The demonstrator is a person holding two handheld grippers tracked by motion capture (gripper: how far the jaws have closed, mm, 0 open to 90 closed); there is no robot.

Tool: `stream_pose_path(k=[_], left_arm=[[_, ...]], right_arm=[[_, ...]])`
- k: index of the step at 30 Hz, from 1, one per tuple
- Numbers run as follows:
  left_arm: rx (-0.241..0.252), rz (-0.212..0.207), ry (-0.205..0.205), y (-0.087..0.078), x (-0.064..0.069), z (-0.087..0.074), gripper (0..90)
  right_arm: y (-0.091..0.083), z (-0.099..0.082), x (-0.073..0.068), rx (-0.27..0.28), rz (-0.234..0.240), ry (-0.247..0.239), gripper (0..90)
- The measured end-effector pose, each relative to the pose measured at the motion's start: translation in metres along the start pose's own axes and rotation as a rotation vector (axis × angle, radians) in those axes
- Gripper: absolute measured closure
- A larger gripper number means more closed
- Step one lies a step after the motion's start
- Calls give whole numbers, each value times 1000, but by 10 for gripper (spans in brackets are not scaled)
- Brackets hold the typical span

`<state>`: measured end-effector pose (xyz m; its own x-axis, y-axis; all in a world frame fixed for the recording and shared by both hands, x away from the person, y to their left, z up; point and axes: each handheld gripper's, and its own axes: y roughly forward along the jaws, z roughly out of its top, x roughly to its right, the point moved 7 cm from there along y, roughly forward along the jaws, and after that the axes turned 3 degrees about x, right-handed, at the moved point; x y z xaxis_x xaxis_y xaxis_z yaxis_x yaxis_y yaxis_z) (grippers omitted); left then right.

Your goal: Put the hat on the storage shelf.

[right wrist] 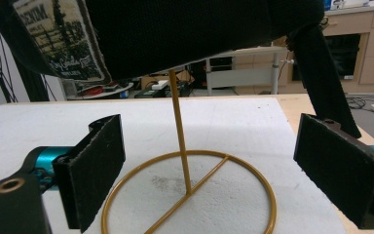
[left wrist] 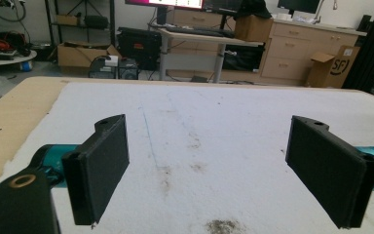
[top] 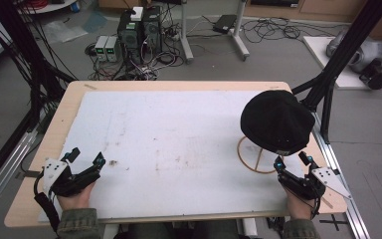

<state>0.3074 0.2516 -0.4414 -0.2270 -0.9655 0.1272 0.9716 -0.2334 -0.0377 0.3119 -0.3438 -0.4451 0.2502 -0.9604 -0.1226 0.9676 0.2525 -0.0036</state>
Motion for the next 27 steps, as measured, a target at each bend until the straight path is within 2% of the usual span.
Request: stream_pose_path(k=[24, 27], left_arm=[[-31, -1, -18, 4, -3, -6, 162], [-38, 0, -5, 5, -2, -6, 162]], right_arm=[[0, -3, 1, -18, 2, 4, 105], [1, -3, 1, -18, 2, -5, 105]])
